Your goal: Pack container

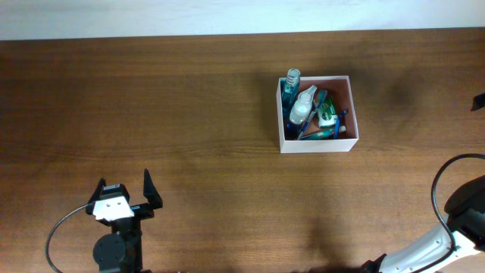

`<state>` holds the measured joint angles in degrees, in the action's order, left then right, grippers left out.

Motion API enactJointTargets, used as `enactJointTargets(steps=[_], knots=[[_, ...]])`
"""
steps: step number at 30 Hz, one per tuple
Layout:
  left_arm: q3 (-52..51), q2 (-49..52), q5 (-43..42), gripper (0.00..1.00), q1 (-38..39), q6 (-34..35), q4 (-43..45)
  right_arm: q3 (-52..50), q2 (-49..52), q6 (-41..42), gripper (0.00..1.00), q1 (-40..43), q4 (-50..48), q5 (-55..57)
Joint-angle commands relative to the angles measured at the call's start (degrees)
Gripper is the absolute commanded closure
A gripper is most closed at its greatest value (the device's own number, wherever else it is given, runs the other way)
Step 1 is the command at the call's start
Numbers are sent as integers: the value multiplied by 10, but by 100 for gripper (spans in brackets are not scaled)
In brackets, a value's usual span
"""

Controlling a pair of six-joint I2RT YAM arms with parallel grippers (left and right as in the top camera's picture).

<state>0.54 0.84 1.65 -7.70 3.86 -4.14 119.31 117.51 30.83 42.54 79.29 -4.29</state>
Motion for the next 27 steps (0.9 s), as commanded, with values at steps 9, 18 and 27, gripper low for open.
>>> enactJointTargets(steps=[9,18,27], knots=[[0,-5,-9,1,-2,-9,-5,9,0,-6,1,-1,0,5],[0,-5,-9,1,-2,-9,-5,9,0,-6,1,-1,0,41],[0,-5,-9,1,-2,-9,-5,9,0,-6,1,-1,10,31]])
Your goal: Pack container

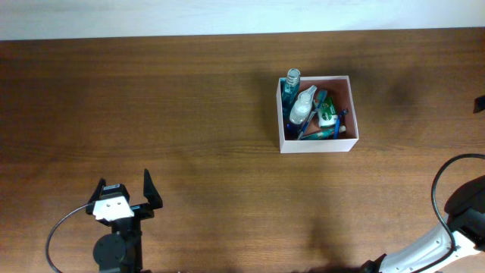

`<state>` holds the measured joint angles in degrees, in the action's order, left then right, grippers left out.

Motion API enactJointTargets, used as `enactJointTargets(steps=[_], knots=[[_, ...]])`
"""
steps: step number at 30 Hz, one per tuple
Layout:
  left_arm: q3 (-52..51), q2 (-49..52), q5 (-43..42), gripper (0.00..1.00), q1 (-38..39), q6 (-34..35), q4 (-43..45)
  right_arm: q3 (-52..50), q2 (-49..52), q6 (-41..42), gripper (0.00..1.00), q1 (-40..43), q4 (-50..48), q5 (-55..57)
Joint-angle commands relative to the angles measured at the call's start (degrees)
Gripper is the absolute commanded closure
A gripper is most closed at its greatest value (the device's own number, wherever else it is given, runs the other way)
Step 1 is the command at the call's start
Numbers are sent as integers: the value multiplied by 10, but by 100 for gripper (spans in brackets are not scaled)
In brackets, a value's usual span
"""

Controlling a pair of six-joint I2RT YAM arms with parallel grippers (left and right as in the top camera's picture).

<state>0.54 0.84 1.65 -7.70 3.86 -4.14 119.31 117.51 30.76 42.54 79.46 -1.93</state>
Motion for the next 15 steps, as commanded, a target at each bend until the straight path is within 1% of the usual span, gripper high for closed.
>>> enactJointTargets(steps=[1,7,11,15], knots=[[0,-5,-9,0,-2,-9,-5,9,0,-5,1,-1,14,7],[0,-5,-9,0,-2,-9,-5,9,-4,-7,1,-15,31,7],[0,-5,-9,1,-2,-9,-5,9,-43,-63,1,-51,18,20],[0,-5,-9,1,-2,-9,-5,9,-115,-112,1,-107,-33,55]])
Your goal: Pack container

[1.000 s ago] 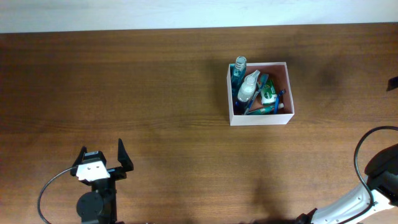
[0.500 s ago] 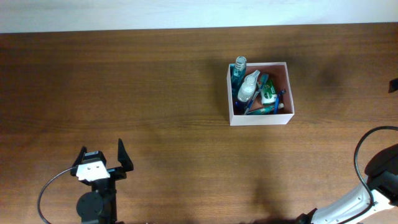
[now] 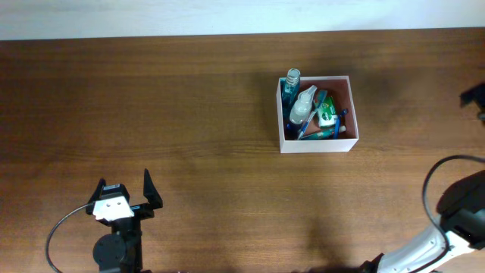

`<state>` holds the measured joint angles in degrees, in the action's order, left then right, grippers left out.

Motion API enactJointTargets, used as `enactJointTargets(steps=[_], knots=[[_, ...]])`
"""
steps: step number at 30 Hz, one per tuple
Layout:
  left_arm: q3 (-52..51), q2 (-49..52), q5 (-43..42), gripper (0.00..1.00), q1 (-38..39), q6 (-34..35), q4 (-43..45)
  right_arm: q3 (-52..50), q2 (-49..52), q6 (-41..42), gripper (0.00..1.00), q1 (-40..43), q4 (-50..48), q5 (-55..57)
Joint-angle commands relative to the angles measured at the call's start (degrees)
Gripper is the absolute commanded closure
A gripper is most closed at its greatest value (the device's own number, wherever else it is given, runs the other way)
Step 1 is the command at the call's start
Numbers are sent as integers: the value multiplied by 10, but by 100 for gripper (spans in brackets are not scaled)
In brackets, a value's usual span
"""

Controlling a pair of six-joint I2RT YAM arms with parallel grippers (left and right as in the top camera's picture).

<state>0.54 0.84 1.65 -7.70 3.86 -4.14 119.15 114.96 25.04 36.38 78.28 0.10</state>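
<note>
A white box (image 3: 353, 114) with a pinkish inside stands on the brown table, right of the middle in the overhead view. In it lie a blue bottle (image 3: 290, 83), a white bottle (image 3: 301, 108), a green packet (image 3: 327, 114) and some slim blue items. My left gripper (image 3: 126, 189) is near the front left, far from the box, open and with nothing between its fingers. Of the right gripper (image 3: 473, 95) only a dark tip shows at the right edge, level with the box; its jaws cannot be made out.
The right arm's base and black cable (image 3: 455, 216) fill the front right corner. The left arm's base and cable (image 3: 114, 246) sit at the front left. A pale wall strip (image 3: 227, 15) runs along the table's far edge.
The dark tip of the right gripper at the right edge has shifted a little left and up, and the right arm's base and cable moved slightly. Box, contents and left gripper are unchanged.
At both earlier moments the box held the same items, the left gripper stood open at the front left, and the right gripper barely showed at the right edge. Now a bit more of that tip is in view.
</note>
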Motion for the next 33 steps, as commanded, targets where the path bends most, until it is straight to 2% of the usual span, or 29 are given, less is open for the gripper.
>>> enactJointTargets(steps=[1,5,10,18,23,27,33], knots=[[0,-5,-9,1,-2,-9,-5,10,-107,-63,1,-59,-35,39],[0,-5,-9,0,-2,-9,-5,10,-181,-75,1,-119,-80,38],[0,-5,-9,1,-2,-9,-5,0,-266,-77,1,-197,-87,54],[0,-5,-9,1,-2,-9,-5,-119,-416,-75,1,-281,-89,57],[0,-5,-9,1,-2,-9,-5,-257,-545,-73,1,-322,-170,45],[0,-5,-9,1,-2,-9,-5,-415,-676,-73,1,-357,-300,45],[0,-5,-9,1,-2,-9,-5,-616,-833,-102,1,-367,-469,25]])
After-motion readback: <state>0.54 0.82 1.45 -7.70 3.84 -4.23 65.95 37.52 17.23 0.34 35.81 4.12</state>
